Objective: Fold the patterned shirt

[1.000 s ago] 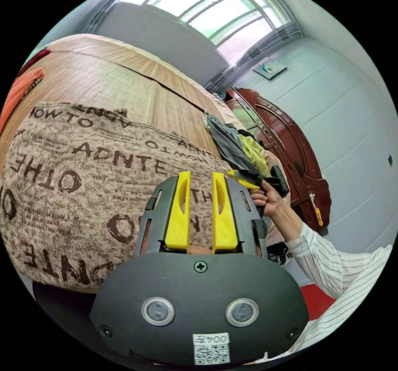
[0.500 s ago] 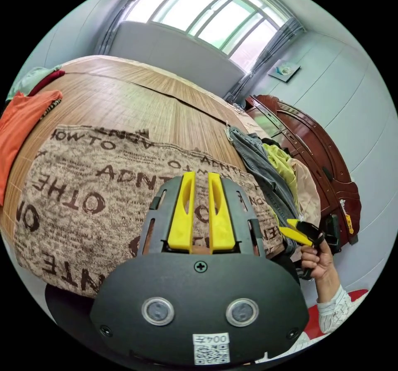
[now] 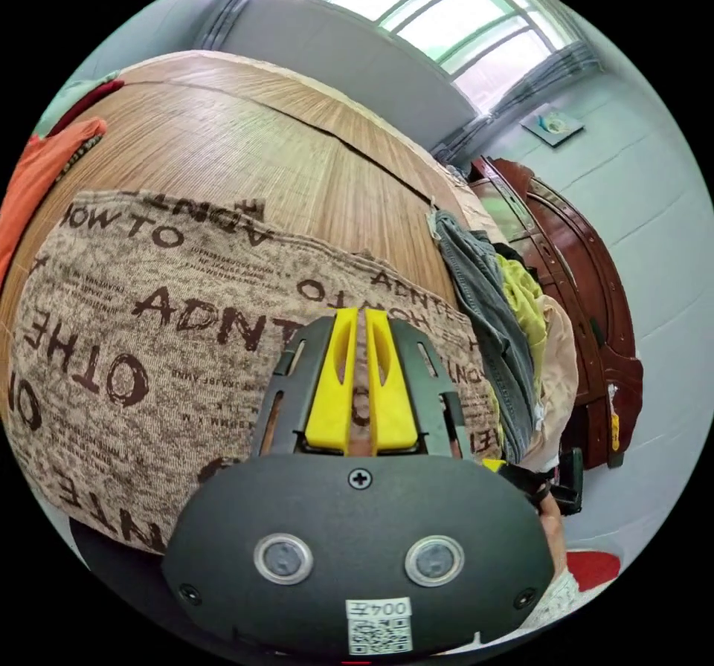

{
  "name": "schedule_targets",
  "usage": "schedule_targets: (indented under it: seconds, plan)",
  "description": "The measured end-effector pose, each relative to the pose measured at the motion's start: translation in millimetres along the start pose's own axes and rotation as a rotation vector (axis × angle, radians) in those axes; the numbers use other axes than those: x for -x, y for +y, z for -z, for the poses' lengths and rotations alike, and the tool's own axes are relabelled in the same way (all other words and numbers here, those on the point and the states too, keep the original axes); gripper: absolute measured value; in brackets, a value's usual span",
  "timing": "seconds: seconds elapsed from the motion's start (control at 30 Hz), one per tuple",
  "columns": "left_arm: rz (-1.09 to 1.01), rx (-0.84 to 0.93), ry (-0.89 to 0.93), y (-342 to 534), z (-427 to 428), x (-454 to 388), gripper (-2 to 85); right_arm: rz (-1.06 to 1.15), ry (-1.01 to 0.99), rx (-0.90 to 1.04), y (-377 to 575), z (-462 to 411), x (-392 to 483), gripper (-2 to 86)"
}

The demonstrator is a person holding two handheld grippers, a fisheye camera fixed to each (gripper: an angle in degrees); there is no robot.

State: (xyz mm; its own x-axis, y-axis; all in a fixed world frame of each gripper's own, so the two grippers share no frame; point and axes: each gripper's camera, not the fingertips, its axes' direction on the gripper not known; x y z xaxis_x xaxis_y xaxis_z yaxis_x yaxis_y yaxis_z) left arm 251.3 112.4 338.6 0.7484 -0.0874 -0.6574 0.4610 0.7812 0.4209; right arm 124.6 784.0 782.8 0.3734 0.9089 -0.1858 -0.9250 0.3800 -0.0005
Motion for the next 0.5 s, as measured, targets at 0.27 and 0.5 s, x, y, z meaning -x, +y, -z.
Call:
schedule_targets:
  seconds: [0.27, 0.5]
  plan:
    - [-0.697, 0.065, 0.087, 118, -12, -214, 10.0, 0.034, -0.079, -0.001, -6, 10, 8, 4.6]
    - [-1.045, 0.096, -0.160, 182, -52, -305, 8.8, 0.046, -0.121, 0.029, -9, 13, 0, 4.8]
